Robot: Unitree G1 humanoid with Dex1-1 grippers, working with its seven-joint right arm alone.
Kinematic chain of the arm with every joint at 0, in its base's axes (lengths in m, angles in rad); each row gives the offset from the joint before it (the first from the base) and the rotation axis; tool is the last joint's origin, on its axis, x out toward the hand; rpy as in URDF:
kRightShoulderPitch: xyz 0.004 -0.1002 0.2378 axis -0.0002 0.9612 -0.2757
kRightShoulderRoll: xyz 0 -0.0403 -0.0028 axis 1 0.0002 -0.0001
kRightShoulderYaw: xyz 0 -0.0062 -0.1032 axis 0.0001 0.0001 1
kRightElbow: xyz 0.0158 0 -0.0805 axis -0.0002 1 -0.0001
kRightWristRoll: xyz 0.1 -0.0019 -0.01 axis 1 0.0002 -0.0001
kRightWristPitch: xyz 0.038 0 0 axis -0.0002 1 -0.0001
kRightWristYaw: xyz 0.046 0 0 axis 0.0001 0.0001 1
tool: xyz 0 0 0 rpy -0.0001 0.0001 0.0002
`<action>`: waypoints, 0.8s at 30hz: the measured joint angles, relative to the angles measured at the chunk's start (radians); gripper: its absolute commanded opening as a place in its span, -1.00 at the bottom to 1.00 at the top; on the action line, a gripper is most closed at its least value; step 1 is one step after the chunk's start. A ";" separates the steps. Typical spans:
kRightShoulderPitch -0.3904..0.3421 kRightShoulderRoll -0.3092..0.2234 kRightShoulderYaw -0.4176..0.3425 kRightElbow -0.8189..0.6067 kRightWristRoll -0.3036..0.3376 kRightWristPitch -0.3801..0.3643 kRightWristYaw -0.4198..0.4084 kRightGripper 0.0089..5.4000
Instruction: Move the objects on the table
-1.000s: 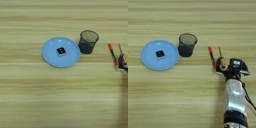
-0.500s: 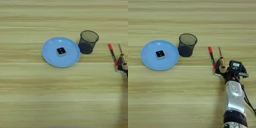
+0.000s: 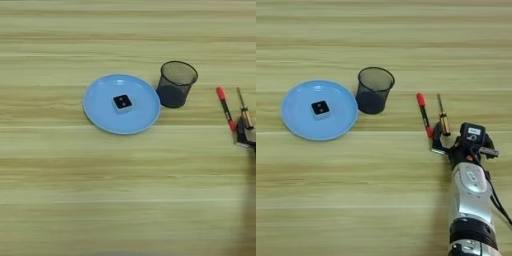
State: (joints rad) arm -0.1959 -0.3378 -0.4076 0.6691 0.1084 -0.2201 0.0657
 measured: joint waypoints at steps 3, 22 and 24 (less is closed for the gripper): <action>0.000 -0.007 0.003 0.003 -0.013 -0.005 -0.037 1.00; -0.033 -0.014 0.052 0.043 -0.008 -0.008 0.035 1.00; -0.041 -0.016 0.056 0.056 -0.006 -0.010 0.050 1.00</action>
State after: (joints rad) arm -0.2370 -0.3540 -0.3517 0.7251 0.1023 -0.2305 0.1155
